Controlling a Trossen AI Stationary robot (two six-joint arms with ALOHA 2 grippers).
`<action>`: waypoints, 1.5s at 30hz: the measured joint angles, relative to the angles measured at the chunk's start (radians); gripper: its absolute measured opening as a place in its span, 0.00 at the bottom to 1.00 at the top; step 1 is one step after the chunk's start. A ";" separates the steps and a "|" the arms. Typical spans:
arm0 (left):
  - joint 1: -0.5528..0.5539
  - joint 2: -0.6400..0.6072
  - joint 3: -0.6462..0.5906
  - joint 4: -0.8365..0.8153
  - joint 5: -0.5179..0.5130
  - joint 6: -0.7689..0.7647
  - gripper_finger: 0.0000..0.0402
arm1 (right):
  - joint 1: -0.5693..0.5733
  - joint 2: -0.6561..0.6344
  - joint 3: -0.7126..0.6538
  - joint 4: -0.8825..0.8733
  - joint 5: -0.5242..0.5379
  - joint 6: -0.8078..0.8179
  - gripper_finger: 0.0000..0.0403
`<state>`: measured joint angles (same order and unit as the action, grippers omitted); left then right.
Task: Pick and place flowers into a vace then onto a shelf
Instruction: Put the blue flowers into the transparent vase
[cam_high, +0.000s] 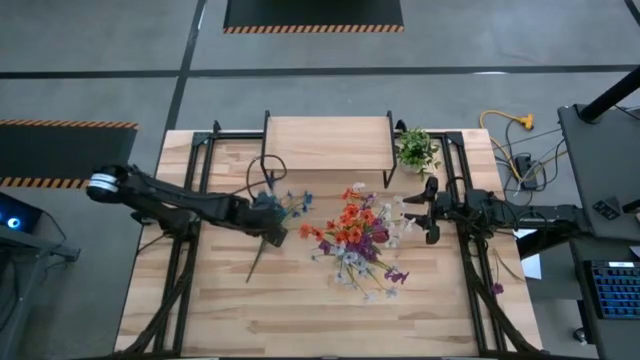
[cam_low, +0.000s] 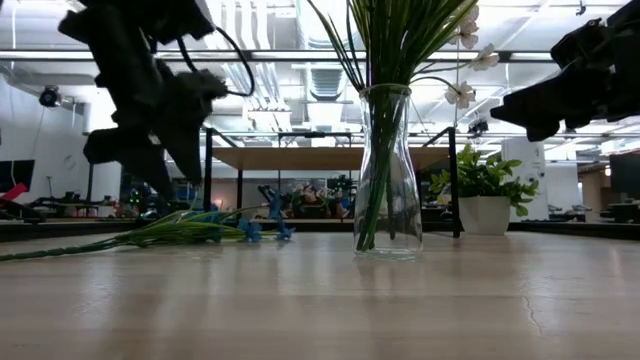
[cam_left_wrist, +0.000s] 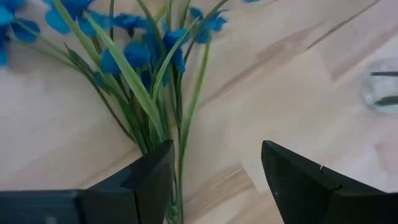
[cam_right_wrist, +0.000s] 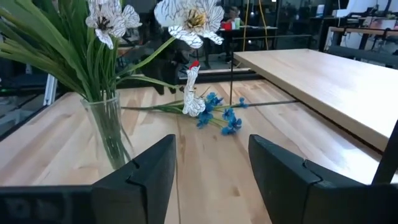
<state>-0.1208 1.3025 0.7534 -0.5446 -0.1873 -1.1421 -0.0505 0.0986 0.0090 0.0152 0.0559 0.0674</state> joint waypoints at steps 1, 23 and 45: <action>0.000 0.021 0.008 -0.005 0.007 -0.002 0.56 | 0.000 0.002 0.000 0.002 0.000 0.000 0.48; -0.018 0.339 0.169 -0.215 0.035 -0.082 0.56 | 0.000 0.013 0.000 0.001 -0.001 0.000 0.48; -0.018 0.318 0.164 -0.251 0.087 0.048 0.08 | 0.000 0.016 0.000 0.000 -0.001 0.001 0.48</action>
<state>-0.1383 1.6207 0.9173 -0.7952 -0.1008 -1.0945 -0.0505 0.1150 0.0093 0.0152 0.0547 0.0686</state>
